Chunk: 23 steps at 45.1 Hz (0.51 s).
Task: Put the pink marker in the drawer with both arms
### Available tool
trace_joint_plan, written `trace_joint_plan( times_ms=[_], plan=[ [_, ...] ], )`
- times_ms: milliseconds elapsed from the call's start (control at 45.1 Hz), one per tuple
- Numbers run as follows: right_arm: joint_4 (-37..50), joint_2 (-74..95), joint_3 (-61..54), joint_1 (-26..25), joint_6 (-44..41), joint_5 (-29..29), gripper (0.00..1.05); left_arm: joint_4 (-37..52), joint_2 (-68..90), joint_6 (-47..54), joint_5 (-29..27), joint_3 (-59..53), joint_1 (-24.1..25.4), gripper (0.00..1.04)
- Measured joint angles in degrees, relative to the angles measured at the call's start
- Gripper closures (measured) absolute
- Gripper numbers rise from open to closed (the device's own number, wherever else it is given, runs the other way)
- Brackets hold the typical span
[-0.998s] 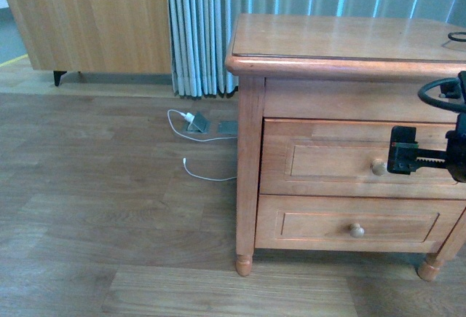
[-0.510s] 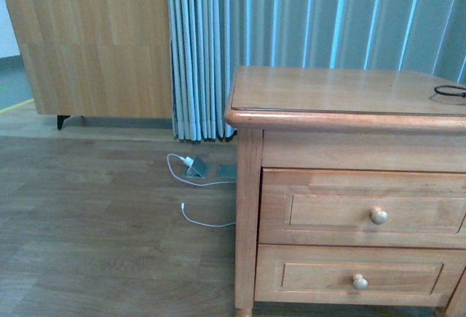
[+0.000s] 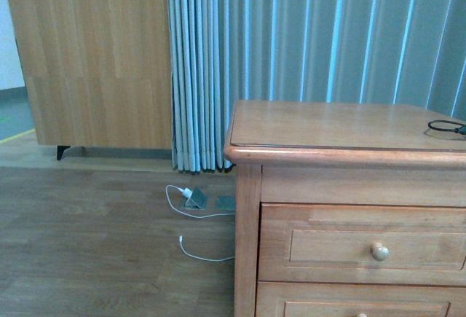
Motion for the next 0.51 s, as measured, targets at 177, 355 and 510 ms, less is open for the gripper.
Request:
trace_joint_plan(
  times_ms=[177,355,510],
  plan=[
    [5.51,-0.57,-2.01,0.9,0.42,3.67,0.13,0.0,0.0,0.02,0.0,0.0,0.0,0.06],
    [26.93,-7.32,-10.6,6.8,0.42,18.34,0.48,0.0,0.0,0.02,0.0,0.0,0.0,0.06],
    [23.87,-11.98,-12.35,10.14,0.42,21.35,0.8,0.0,-0.02,0.0,0.0,0.0,0.0,0.06]
  ],
)
